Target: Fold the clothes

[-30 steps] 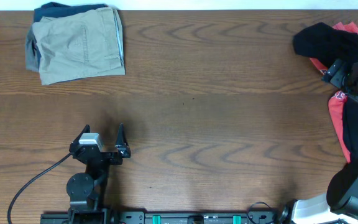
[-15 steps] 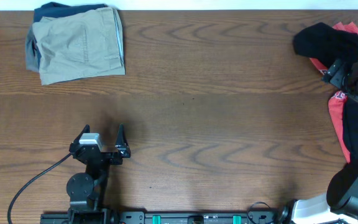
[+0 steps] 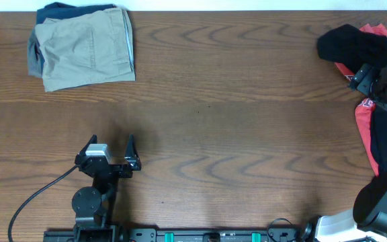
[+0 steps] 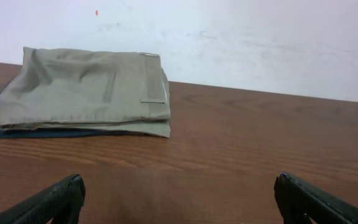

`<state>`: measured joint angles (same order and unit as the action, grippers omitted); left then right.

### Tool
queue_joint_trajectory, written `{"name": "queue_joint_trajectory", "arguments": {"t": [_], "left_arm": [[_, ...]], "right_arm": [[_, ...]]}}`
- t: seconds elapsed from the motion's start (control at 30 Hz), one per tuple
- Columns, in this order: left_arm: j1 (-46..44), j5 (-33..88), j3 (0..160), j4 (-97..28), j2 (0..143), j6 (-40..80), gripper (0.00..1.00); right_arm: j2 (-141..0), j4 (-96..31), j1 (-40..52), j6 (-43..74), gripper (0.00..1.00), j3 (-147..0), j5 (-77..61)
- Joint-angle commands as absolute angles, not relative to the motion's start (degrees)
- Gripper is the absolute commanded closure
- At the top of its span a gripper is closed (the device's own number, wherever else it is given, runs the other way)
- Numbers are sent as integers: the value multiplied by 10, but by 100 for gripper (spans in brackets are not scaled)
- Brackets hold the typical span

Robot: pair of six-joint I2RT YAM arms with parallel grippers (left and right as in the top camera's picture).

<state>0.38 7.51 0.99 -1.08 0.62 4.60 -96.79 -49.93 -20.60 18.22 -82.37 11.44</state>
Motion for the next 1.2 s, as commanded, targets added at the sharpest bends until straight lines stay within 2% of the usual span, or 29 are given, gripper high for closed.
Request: {"name": "queue_joint_trajectory", "arguments": {"t": [0.0,0.3,0.5,0.67,0.9,1.17], "left_arm": [[7,79,2,-34,3,41,2],[7,79,2,-34,3,41,2],[7,79,2,-34,3,41,2],[7,79,2,-34,3,41,2],[7,79,2,-34,3,41,2],[7,79,2,-34,3,41,2]], "right_arm": [[-967,-499,-206,175,1,-826,122],[-912,-500,-199,175,1,-801,122],[-789,-500,-168,175,1,-780,122],[-662,-499,-108,175,1,-740,122],[-464,-500,11,175,1,-584,122],[-253,-522,34,166,1,-413,156]]}}
